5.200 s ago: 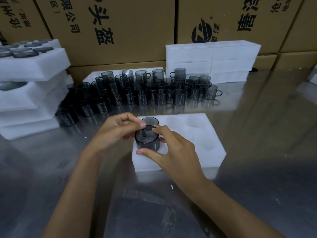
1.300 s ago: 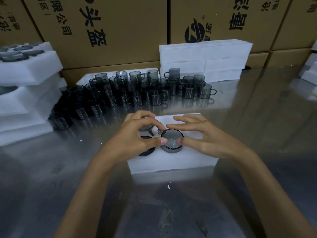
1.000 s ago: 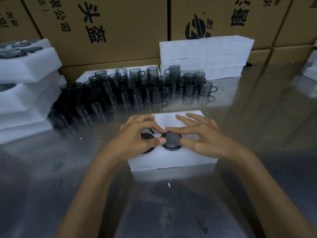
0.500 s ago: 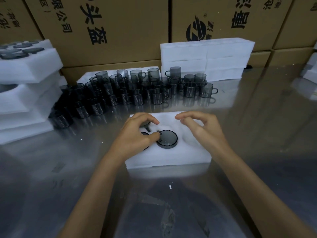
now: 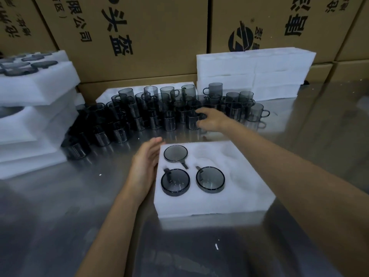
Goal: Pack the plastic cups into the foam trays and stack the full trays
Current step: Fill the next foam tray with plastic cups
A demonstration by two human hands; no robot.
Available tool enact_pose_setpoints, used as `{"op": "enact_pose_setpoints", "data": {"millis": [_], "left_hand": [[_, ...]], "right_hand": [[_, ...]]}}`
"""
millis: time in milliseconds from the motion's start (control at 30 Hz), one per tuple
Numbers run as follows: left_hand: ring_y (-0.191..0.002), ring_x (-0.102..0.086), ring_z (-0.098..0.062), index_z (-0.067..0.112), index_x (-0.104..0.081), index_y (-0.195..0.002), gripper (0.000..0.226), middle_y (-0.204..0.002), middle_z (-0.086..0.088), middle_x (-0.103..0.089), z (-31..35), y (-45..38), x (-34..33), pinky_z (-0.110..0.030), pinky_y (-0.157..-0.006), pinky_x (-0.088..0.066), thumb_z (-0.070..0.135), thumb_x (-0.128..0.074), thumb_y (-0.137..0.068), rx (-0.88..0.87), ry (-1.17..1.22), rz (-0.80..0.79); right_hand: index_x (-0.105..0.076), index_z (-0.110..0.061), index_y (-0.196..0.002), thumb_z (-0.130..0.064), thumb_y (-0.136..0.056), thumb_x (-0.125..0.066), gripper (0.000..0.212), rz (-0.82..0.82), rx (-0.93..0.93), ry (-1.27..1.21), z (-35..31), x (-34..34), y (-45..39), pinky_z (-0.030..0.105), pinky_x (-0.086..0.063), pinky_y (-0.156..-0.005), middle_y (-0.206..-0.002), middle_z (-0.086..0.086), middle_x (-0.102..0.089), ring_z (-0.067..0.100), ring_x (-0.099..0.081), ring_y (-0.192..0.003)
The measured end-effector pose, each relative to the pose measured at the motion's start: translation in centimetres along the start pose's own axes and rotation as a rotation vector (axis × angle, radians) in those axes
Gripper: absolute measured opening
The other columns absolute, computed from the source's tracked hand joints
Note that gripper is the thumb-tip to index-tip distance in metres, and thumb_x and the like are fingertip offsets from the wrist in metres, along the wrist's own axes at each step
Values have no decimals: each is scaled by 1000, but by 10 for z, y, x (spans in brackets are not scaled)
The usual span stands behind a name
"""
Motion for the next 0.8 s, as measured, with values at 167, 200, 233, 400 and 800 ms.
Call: {"op": "enact_pose_setpoints", "data": {"millis": [167,200,233,400,800], "left_hand": [[-119,-62,-24,7,-64,-123,44,-122,-13,-68,0,-9,7,-41,-111,-41,38,-42,-101,31,37,7],[-119,-61,-24,6,-64,-123,45,-122,-13,-68,0,-9,7,-41,-111,-41,38,-42,-101,32,36,8],[-119,-61,-24,6,-64,-122,44,-123,-13,-68,0,-10,7,-42,-111,-41,38,-42,-101,32,33,9],[-120,-60,-26,2,-63,-123,43,-125,-15,-66,0,-6,8,-43,-111,-41,33,-45,-100,18,3,32],[-104,-63,1,25,-68,-108,25,-107,15,-71,73,62,-75,-13,-91,-48,6,-61,-94,-567,-526,-188]], "right_hand": [[-44,-19,-121,-44,-93,-59,41,55,-46,209,6,-22,-27,36,-45,-87,-127,6,-60,31,-57,-115],[-44,-17,-124,-53,-91,-61,51,64,-49,221,8,-24,-28,37,-46,-87,-125,6,-60,31,-57,-116],[-46,-15,-125,-59,-88,-62,60,73,-48,233,8,-23,-26,37,-47,-86,-122,5,-60,30,-58,-115],[-47,-17,-92,-50,-78,-78,47,197,39,183,-3,0,0,34,-45,-69,-89,0,-58,24,-56,-86],[-55,-35,-105,-25,-65,-87,52,323,365,-554,16,47,171,28,-49,-88,-105,-16,-69,5,-65,-99]]}}
Point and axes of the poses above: each hand's wrist, its own y-axis away from the middle knuckle, its own x-axis out of the back of the hand, z = x × y, the point moved 9 cm from there along -y, towards the middle knuckle
